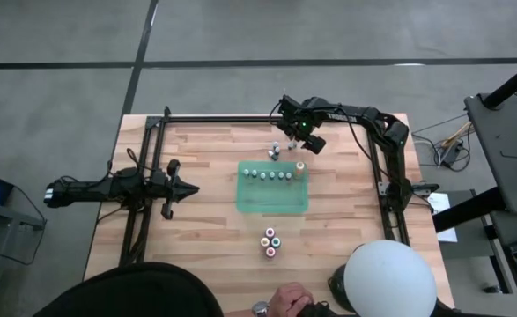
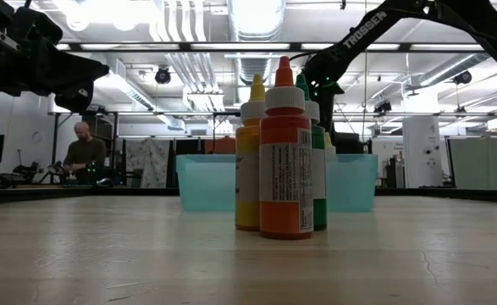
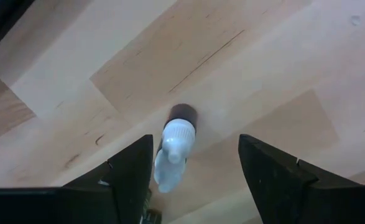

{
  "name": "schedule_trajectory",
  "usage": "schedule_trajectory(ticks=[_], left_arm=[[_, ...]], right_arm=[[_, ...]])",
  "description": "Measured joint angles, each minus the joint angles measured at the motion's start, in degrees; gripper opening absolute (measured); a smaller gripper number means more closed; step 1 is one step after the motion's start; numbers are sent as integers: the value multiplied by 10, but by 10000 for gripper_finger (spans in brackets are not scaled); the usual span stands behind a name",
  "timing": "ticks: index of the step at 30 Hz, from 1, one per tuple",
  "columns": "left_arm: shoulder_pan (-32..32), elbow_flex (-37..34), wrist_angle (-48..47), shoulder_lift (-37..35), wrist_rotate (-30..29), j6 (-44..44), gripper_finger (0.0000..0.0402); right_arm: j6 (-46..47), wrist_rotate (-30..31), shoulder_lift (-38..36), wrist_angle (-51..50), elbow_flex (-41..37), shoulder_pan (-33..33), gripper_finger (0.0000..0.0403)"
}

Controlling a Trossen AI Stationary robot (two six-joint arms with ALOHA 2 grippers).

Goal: Pick & Place food coloring
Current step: Put the small orange food coloring bottle into the green container

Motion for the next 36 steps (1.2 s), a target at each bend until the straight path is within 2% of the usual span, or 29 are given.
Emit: schedule_trajectory(ticks=[17, 36], left_arm=[[0, 0, 0, 0, 0, 0, 0], [-1, 0, 0, 0, 0, 0, 0]], right_arm=[[0, 2, 1, -2, -6, 0, 160], [0, 1, 1, -3, -14, 0, 65]])
